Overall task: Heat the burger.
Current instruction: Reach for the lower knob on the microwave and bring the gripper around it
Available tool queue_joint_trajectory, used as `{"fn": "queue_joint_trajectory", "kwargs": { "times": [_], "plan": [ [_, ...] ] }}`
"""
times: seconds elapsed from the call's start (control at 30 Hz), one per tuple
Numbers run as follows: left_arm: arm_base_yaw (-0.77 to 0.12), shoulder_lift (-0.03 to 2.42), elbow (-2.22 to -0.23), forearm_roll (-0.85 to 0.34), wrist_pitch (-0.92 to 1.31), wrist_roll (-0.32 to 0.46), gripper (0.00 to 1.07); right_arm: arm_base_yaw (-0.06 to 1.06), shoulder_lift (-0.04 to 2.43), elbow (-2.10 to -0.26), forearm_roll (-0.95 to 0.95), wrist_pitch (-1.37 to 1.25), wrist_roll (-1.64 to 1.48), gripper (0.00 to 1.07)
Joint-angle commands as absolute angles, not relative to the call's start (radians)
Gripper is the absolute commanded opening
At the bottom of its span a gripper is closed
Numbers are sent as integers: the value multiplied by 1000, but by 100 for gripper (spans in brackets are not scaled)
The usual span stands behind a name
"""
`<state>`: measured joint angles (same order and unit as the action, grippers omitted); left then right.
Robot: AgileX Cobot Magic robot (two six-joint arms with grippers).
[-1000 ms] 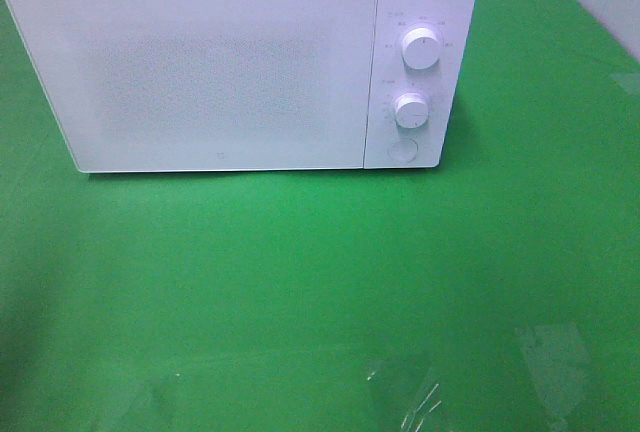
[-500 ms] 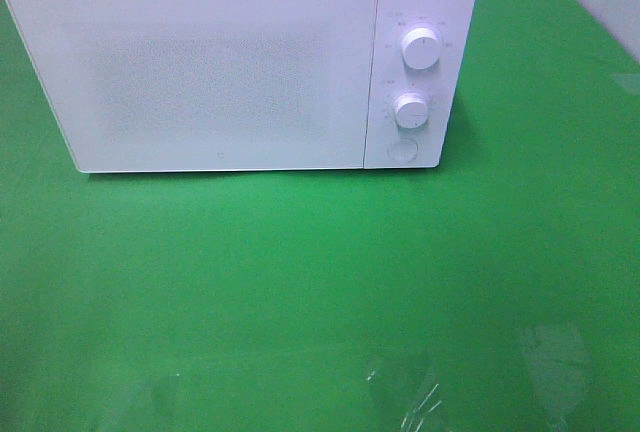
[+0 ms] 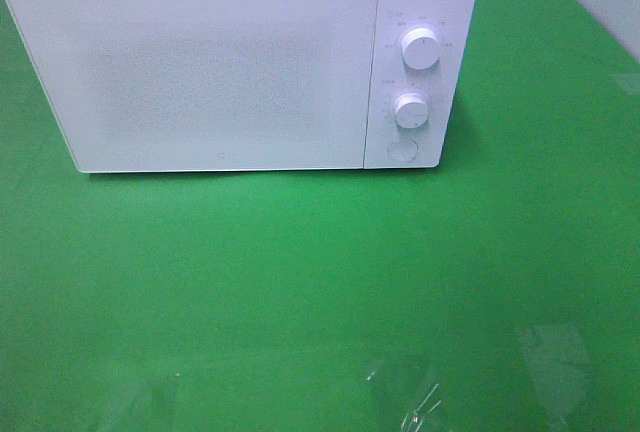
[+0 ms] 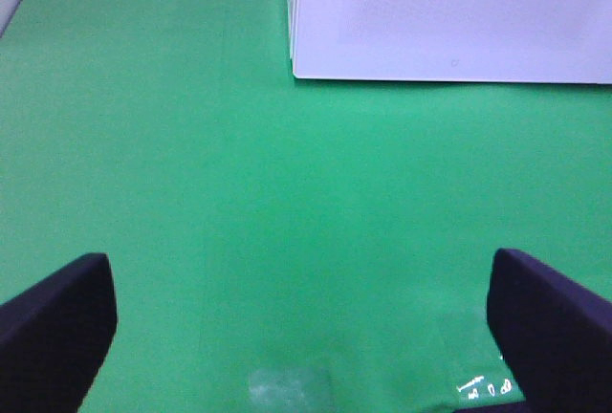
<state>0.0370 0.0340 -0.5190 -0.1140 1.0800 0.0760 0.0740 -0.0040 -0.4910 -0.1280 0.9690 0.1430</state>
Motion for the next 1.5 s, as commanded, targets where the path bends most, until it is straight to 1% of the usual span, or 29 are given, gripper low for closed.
{"fn": "queue_joint_trajectory", "kwargs": {
  "times": [0.03, 1.5],
  "plan": [
    [41, -21, -517, -123, 1070, 68, 97, 69, -29, -490, -125, 962, 154, 71],
    [41, -27, -516, -127, 1069, 68, 97, 69, -26, -490, -125, 962, 154, 71]
  ]
}}
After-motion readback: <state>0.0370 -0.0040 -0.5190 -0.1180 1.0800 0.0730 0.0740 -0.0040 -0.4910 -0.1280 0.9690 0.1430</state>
